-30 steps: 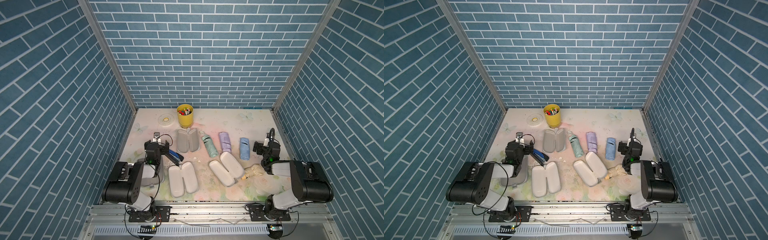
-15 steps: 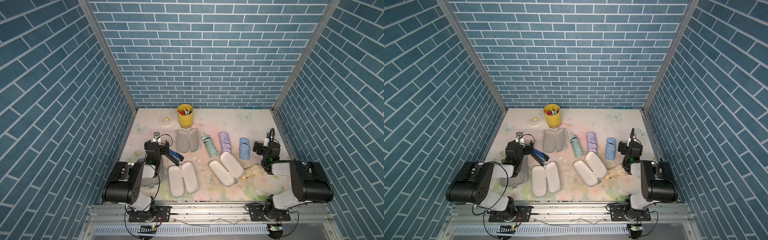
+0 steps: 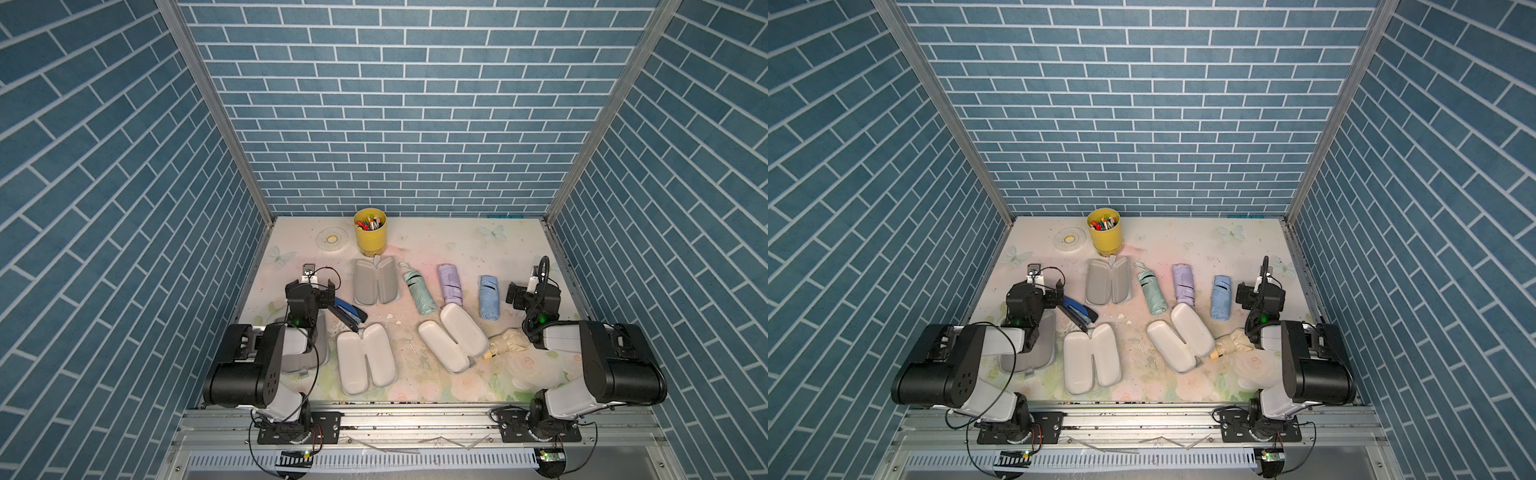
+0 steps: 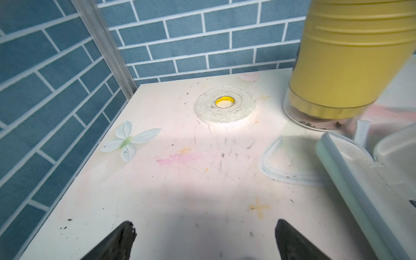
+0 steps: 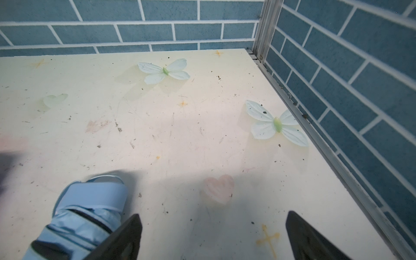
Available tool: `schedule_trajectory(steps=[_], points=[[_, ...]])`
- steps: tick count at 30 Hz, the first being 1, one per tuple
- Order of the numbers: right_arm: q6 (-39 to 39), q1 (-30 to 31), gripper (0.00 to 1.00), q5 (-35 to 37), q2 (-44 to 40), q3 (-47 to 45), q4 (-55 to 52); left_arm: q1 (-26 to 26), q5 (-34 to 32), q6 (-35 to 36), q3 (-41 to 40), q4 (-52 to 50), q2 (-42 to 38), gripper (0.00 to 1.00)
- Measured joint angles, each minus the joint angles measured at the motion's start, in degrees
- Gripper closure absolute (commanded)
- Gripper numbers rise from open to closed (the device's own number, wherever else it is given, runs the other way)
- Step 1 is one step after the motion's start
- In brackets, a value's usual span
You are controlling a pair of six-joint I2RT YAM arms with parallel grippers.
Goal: Put umbrellas into zippered umbrella sleeves
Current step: Adjust the umbrella sleeve at the center of the board.
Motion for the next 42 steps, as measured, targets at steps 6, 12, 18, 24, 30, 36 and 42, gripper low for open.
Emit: schedule_trajectory(steps=[6, 12, 18, 24, 30, 36, 42], points=[[0.5, 1.6, 0.01, 2.4, -3.5, 7.0, -15.3, -2.1, -2.9, -0.1, 0.1, -5.9, -7.0, 0.01], [10.3, 7.0, 0.01, 11.1, -6.8, 27.6, -43.7, -12.3, -16.9, -2.3, 2.6, -16.5, -22.0, 0.01], [17.8, 14.1, 0.02, 16.0, -17.7, 23.7, -54.5, -16.6, -23.8, -12.9, 15.5, -39.3, -29.0, 0.01], [23.5, 10.2, 0.23, 6.1, -27.1, 19.4, -55.3, -14.5, -18.3, -24.8, 24.4, -58.4, -30.4, 0.03], [24.5, 17.3, 0.35, -2.5, -23.4, 27.1, -63.6, -14.2, -9.0, -26.6, 30.8, -75.2, -30.0, 0.15], [25.7, 34.2, 0.38, -6.0, -16.8, 30.9, -71.8, -26.0, -6.8, -29.8, 34.4, -90.0, -25.4, 0.13], [25.9, 46.3, 0.38, -9.4, -7.2, 36.5, -76.5, -27.9, -5.7, -35.8, 33.2, -102.5, -25.5, 0.12]])
